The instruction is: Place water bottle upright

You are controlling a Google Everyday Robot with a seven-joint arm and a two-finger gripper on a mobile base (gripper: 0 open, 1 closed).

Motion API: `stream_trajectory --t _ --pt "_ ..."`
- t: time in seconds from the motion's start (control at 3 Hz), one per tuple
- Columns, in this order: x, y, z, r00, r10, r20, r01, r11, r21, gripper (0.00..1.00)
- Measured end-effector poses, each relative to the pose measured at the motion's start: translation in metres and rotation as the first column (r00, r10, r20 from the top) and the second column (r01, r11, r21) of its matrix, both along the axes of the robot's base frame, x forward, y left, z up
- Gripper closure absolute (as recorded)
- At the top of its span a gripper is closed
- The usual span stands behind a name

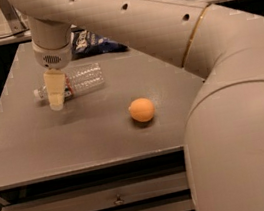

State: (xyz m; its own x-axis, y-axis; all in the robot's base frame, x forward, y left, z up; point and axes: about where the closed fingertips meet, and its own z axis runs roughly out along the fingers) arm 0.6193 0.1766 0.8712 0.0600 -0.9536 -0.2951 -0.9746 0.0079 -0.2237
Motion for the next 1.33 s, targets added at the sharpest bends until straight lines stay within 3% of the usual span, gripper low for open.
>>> stream_trajectory --t 0.33,0.67,1.33 --pt "0.007 -0.004 -0.015 0.9993 -0.036 -0.011 0.036 0.999 -0.039 0.0" --pt "0.012 -0.006 -0.022 0.9986 -0.052 -0.007 0.051 0.995 -0.083 0.18" --pt "0.02 -0.007 -0.024 0.9984 -0.056 0.004 0.056 0.991 -0.121 0.64"
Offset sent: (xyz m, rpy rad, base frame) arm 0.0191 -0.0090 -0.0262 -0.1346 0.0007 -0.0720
